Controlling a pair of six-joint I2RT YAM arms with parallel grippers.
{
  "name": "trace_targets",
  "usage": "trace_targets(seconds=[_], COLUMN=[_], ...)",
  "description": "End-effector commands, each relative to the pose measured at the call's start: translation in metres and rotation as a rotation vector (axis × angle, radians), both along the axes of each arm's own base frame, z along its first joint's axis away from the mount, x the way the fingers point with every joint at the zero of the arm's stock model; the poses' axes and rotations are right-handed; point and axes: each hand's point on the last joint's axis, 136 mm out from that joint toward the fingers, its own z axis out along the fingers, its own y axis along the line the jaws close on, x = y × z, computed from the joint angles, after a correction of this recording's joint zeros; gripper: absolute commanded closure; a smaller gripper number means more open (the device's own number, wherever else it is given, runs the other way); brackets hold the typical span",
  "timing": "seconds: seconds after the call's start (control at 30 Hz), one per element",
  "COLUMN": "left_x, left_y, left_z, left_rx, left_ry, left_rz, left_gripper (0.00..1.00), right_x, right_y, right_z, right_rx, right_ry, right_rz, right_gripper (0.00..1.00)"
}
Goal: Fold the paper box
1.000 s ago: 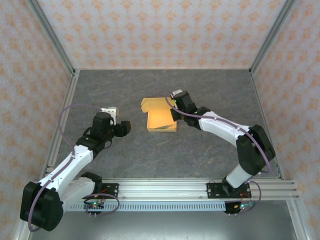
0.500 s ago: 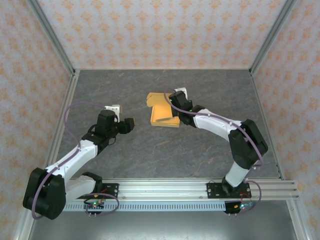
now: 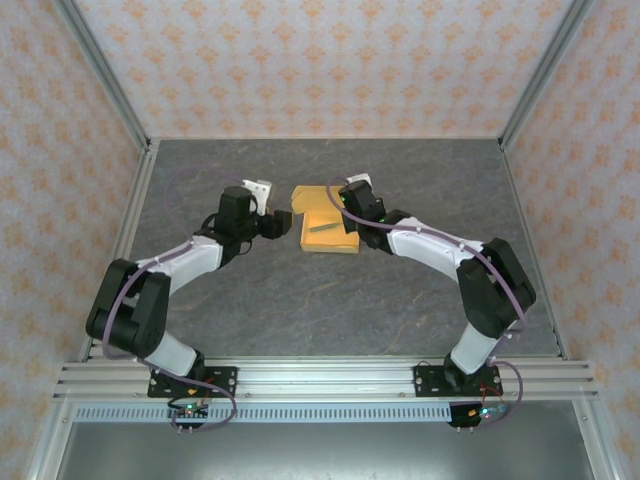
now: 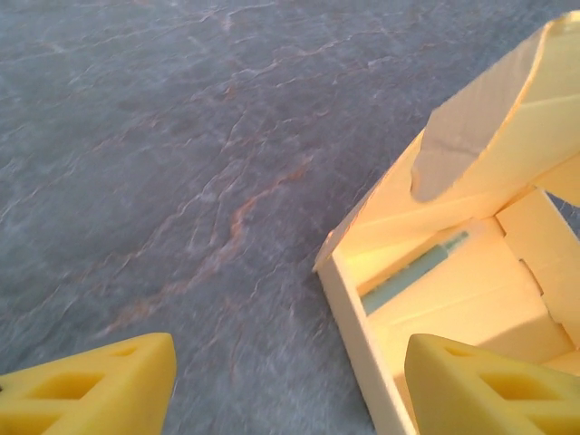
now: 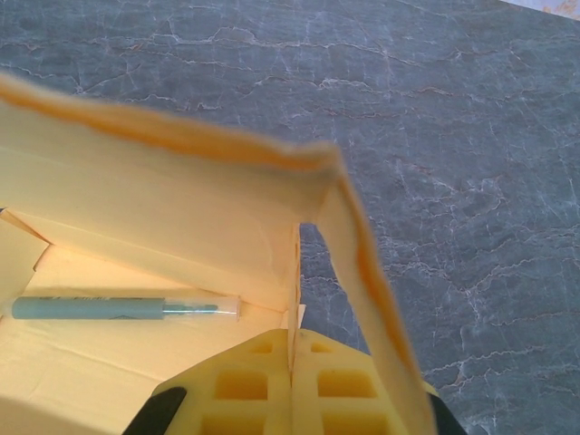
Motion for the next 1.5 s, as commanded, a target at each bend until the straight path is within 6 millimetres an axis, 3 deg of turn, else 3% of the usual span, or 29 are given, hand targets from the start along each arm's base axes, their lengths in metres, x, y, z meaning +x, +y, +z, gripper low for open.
trace_targets(seconds=[0.0, 0.27, 0.47, 0.73, 1.23, 1.47], left_x=[0.013, 0.032, 0.045, 0.054, 0.048, 0.052], left_y=[-0.019, -0.03, -0.04, -0.053, -0.053, -0.057], left_z=[0.013, -0.003, 0.0, 0.0, 0.005, 0.005], left_rx=[-0.001, 0.016, -0.003, -0.016, -0.007, 0.004], left_ry=[-0.083, -0.062, -0.093, -0.091, -0.071, -0.069], left_rz=[-0.107, -0.153, -0.193, -0.26, -0.265, -0.155], left_gripper=[0.33, 0.37, 0.39, 0.56, 0.85, 0.93], right_x=[0.009, 0.012, 0.014, 0.014, 0.016, 0.017], right_y=[0.001, -0.001, 0.0, -0.001, -0.004, -0.002], right_z=[0.003, 0.004, 0.003, 0.0, -0.001, 0.0], right_rx=[-0.006, -0.014, -0.012, -0.016, -0.018, 0.045], right_ry=[-0.007, -0.003, 0.003, 0.007, 0.013, 0.015], right_rz=[0.006, 0.012, 0.014, 0.012, 0.0, -0.059], right_gripper=[0.98, 0.98, 0.99, 0.99, 1.0, 1.0])
